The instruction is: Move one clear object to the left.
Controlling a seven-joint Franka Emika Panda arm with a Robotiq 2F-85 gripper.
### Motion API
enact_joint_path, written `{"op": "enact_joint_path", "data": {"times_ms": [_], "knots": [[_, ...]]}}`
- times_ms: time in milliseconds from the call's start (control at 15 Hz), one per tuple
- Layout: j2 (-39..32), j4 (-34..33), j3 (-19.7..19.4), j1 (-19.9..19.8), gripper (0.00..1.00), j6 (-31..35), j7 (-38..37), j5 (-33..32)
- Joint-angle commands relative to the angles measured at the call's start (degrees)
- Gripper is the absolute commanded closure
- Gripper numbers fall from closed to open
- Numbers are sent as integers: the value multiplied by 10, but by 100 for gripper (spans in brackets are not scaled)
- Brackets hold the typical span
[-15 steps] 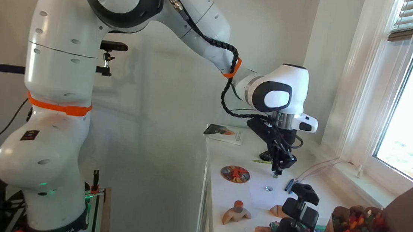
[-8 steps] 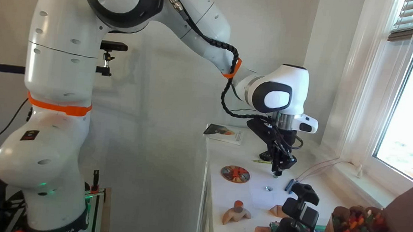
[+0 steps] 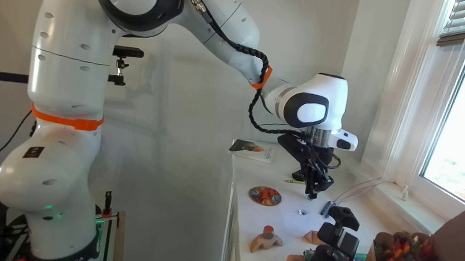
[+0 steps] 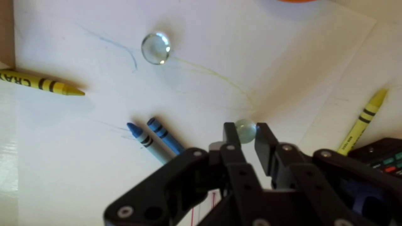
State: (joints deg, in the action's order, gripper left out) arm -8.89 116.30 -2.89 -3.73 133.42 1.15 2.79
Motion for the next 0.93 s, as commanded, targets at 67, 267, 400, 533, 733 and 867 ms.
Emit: {"op": "enact_joint_path", "data": {"times_ms": [67, 267, 400, 533, 733, 867], "knots": [[2, 9, 0, -2, 95, 4, 8, 6], [3, 9, 0, -1, 79, 4, 6, 2], [4, 10, 0, -1, 53, 7, 5, 2], [7, 11, 0, 0, 42, 5, 5, 3], [18, 14, 3, 1, 19, 3, 5, 6], [27, 15, 4, 3, 4, 0, 2, 6]]}}
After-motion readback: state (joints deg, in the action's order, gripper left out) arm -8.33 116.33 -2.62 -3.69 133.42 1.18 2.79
